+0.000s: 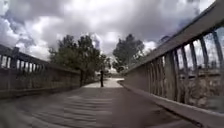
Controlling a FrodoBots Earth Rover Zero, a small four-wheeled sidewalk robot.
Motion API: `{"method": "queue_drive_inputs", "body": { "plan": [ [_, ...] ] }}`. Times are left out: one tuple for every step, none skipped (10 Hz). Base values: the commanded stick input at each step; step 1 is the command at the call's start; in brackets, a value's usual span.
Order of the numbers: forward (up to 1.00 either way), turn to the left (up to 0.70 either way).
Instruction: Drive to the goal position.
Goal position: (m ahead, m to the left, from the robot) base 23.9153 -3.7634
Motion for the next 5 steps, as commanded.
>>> {"method": "queue_drive_inputs", "body": {
  "plan": [
    [0.85, 0.0],
    [0.85, 0.0],
    [0.85, 0.0],
    [0.85, 0.0],
    [0.85, 0.0]
  ]
}}
